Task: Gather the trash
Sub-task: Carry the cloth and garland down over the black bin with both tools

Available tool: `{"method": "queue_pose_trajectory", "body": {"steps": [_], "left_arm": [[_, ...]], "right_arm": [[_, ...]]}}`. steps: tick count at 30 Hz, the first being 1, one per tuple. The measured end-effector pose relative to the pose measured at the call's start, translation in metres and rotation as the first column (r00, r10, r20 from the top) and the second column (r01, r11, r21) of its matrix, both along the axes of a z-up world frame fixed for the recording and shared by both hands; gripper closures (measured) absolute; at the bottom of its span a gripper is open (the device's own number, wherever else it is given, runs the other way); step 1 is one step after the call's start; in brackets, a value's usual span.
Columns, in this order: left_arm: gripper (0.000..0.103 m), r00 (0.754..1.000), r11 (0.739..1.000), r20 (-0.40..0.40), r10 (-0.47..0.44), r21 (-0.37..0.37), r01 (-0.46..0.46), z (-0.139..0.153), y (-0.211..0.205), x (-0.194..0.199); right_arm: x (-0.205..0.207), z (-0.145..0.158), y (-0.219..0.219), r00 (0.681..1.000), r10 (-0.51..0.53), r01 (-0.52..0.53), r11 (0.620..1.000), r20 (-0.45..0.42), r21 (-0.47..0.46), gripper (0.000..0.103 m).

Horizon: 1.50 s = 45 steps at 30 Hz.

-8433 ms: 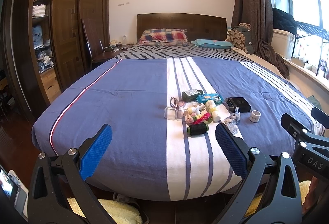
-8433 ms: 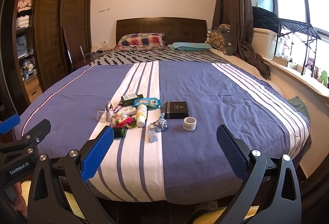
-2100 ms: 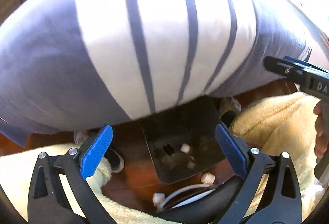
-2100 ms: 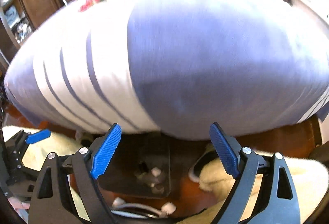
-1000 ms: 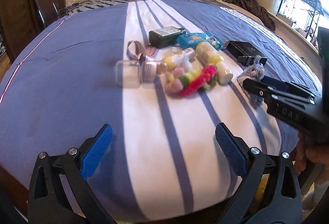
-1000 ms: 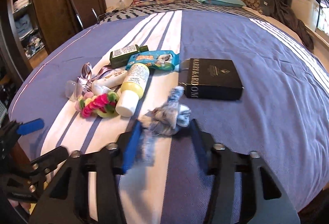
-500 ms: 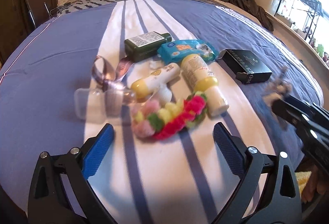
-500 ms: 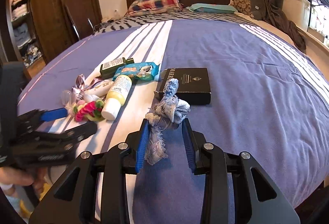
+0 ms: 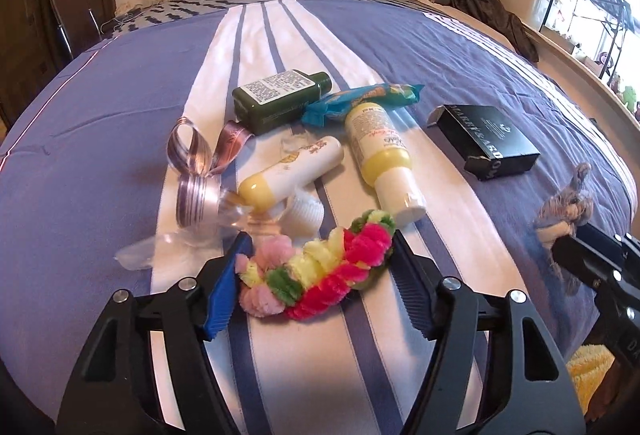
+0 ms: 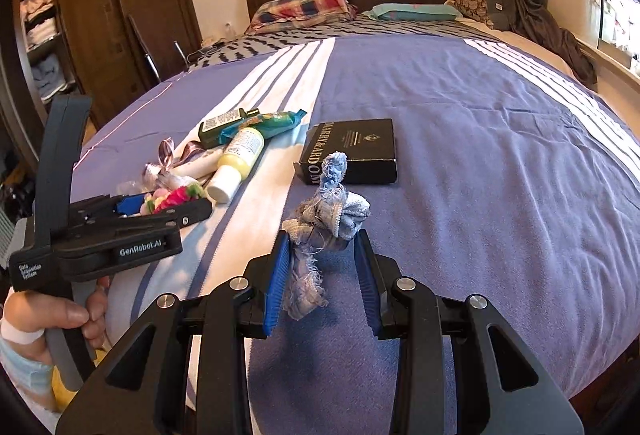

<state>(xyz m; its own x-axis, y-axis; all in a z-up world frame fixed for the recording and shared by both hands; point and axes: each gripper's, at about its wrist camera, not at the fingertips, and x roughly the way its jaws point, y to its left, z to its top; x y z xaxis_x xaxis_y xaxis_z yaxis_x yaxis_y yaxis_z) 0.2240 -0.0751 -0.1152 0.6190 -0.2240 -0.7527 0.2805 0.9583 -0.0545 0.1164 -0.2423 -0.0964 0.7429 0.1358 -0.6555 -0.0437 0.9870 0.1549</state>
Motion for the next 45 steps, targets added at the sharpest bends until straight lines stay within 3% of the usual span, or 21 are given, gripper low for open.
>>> {"method": "queue_pose_trajectory", "body": {"steps": [17,31,45], "left_arm": [[0.040,0.999,0.999,0.005,-0.034,-0.040,0.034,0.002,0.025,-0.083],[0.040,0.998,0.997,0.044,-0.041,-0.056,0.044,0.014,0.042,-0.160],[0.040,0.997,0.995,-0.025,-0.078,-0.059,0.077,-0.020,0.052,-0.211]], "right_arm": [[-0.035,0.000,0.025,0.999,0.038,-0.038,0.999,-0.014,-0.020,0.069],[-0.088,-0.005,0.042,0.998,0.061,-0.062,0.998,-0.023,-0.034,0.069],[-0.129,-0.037,0.049,0.991,0.083,-0.089,0.995,-0.108,-0.048,0.069]]}}
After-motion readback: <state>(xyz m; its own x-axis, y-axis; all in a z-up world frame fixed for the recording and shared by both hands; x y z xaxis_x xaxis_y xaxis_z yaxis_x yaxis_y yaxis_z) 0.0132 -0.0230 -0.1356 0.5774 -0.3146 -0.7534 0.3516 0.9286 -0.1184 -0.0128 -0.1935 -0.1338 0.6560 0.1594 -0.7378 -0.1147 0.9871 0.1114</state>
